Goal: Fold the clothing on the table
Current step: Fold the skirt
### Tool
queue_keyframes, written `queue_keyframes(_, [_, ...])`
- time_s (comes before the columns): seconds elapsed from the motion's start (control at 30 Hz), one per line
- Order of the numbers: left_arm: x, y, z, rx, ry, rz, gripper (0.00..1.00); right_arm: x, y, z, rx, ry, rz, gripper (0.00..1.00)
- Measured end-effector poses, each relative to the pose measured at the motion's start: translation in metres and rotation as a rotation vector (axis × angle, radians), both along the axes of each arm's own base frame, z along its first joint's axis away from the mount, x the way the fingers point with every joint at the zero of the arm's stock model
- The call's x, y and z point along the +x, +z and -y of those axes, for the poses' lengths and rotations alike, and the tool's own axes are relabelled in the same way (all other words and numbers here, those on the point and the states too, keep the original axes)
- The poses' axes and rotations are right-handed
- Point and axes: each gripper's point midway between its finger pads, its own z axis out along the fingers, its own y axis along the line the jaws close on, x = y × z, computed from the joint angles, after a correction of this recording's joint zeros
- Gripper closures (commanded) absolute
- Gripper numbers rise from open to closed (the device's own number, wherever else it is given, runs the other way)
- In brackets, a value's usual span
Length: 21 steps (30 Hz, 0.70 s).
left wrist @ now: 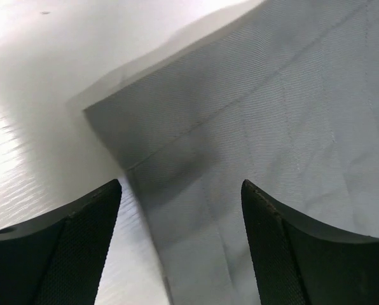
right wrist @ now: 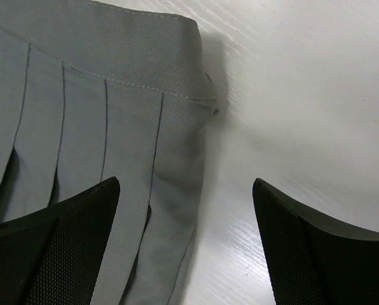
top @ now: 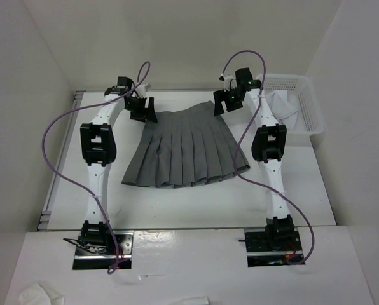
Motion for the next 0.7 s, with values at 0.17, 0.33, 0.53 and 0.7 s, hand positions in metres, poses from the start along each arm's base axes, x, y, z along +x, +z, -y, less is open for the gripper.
queue_keyframes(0.17, [0.009, 0.007, -0.012, 0.045, 0.033, 0.030, 0.20, 0.001, 0.010, -0.006, 0.031, 0.025, 0.019, 0.11])
queue_keyframes(0.33, [0.019, 0.009, -0.021, 0.061, 0.053, 0.049, 0.21, 0.002, 0.016, -0.015, 0.049, 0.057, 0.041, 0.11])
queue_keyframes(0.53, [0.023, -0.002, -0.022, 0.054, 0.053, 0.033, 0.21, -0.002, -0.002, -0.036, 0.056, 0.100, 0.019, 0.12])
queue_keyframes(0.7, [0.026, -0.002, -0.020, 0.045, 0.047, 0.035, 0.21, -0.006, -0.020, -0.045, 0.059, 0.118, -0.008, 0.14])
